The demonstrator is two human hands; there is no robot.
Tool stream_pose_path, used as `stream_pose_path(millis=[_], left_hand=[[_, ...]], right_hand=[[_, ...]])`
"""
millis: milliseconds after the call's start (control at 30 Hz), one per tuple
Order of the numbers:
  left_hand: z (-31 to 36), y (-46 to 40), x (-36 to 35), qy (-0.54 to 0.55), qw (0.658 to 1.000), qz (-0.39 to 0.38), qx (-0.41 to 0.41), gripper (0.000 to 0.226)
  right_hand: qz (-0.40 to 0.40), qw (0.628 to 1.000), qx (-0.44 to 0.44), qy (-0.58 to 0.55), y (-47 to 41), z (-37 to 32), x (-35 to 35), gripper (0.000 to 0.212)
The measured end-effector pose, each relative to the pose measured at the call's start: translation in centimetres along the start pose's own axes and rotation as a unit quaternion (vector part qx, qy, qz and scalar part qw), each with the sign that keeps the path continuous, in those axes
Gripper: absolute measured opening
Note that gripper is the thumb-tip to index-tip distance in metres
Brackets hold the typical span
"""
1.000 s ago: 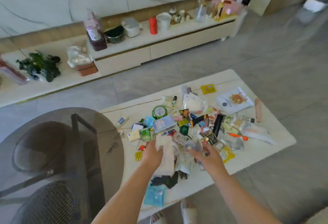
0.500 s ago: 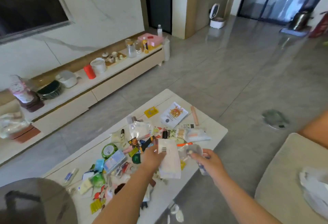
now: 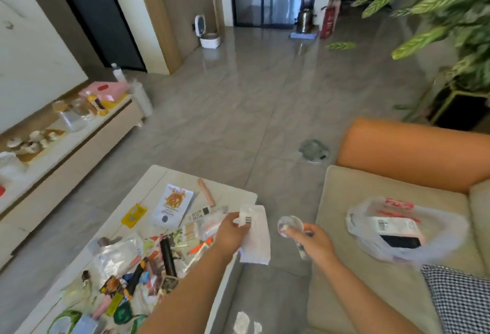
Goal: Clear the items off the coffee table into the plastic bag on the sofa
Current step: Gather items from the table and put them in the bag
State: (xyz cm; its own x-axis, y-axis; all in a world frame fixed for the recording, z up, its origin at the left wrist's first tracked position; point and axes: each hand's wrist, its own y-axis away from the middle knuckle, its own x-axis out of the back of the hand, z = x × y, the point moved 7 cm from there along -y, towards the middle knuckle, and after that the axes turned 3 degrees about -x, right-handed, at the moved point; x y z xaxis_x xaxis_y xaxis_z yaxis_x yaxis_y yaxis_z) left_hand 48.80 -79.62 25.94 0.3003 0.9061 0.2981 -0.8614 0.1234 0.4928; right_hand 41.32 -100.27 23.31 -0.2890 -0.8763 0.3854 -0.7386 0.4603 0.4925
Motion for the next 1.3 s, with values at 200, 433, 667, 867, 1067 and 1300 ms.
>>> stream_pose_path(millis=[200, 433, 667, 867, 1067, 1300], left_hand=[[4.4, -3.2, -7.3, -0.036, 0.993, -0.106, -0.029, 0.021], [8.2, -9.5, -14.4, -0.088, 0.970, -0.221, -0.056, 0.023], [11.4, -12.9, -19.5, -0.126, 0.955, -0.266, -0.040, 0.017], [11.6, -13.2, -26.0, -0.158, 0.936, -0.314, -0.030, 0.027], [11.1, -13.4, -34.6, -0.190, 0.922, -0.338, -0.016, 0.034], [10.5, -14.6, -45.9, -0.216, 0.912, -0.348, 0.000, 0.048]], right_hand=[[0.082, 0.994, -0.047, -0.049, -3.0, 3.3, 5.9, 0.040], [0.183, 0.965, -0.117, -0.146, -5.0, 5.0, 10.9, 0.041], [0.279, 0.920, -0.144, -0.234, -5.7, 5.9, 13.7, 0.037], [0.324, 0.886, -0.195, -0.268, -5.6, 10.3, 16.3, 0.035], [0.344, 0.857, -0.250, -0.291, -8.0, 15.6, 20.7, 0.042], [0.321, 0.839, -0.279, -0.339, -15.2, 20.5, 26.5, 0.056]])
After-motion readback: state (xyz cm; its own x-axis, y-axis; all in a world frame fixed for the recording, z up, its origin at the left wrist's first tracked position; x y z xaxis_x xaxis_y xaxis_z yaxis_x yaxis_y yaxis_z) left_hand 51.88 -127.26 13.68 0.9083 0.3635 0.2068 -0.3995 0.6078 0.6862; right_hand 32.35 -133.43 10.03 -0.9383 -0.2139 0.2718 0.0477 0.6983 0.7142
